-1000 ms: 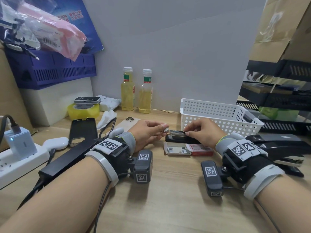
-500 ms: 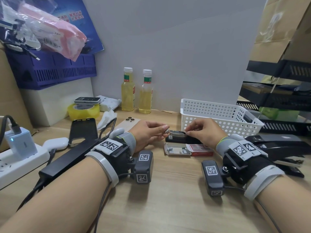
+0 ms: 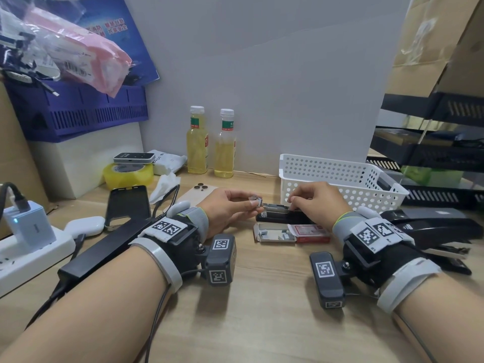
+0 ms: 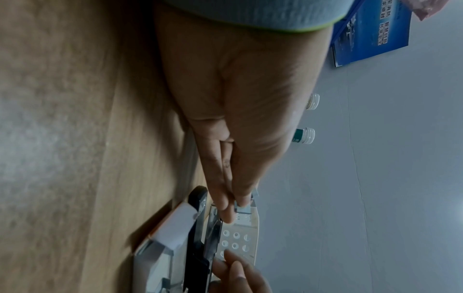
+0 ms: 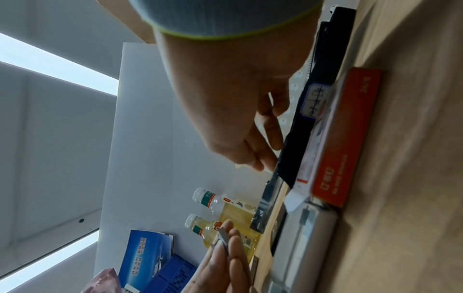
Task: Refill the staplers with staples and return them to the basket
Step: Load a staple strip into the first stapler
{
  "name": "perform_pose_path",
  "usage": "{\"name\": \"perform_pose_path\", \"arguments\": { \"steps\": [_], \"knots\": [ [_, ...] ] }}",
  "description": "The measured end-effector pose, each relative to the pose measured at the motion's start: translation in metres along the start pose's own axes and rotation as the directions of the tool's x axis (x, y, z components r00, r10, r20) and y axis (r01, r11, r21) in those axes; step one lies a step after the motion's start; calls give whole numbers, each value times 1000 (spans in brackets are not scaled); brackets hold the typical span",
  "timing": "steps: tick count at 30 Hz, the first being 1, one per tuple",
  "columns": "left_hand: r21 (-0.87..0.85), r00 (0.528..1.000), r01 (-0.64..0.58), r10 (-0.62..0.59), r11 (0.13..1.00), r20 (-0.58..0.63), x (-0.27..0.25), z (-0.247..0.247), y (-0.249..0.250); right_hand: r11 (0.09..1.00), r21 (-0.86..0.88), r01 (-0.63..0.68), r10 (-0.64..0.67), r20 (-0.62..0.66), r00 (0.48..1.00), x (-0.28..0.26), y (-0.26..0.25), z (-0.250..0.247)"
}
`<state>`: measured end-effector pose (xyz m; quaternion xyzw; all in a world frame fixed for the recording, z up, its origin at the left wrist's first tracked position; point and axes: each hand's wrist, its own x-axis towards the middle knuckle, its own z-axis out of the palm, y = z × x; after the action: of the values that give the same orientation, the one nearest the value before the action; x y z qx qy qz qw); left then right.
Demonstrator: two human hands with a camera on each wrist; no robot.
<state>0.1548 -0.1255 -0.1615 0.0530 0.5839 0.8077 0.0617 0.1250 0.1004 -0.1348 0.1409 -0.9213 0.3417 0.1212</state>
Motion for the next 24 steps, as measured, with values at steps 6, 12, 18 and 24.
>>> {"name": "perform_pose_path", "arguments": {
  "steps": [6,12,18,24],
  "knots": [
    [39,999,-35,34,999,22,-2,3,-1,995,87,41,-49,98,994,-1,0,4],
    [38,999,-24,23,999,40,-2,1,-1,969,162,186,-197,53,979,-5,-8,4],
    [86,998,-26,20,996,66,-4,3,0,933,278,228,-271,126,954,-12,-22,9],
    [97,997,-19,12,995,71,-4,4,0,924,277,262,-299,98,949,-12,-23,11]
  ]
}}
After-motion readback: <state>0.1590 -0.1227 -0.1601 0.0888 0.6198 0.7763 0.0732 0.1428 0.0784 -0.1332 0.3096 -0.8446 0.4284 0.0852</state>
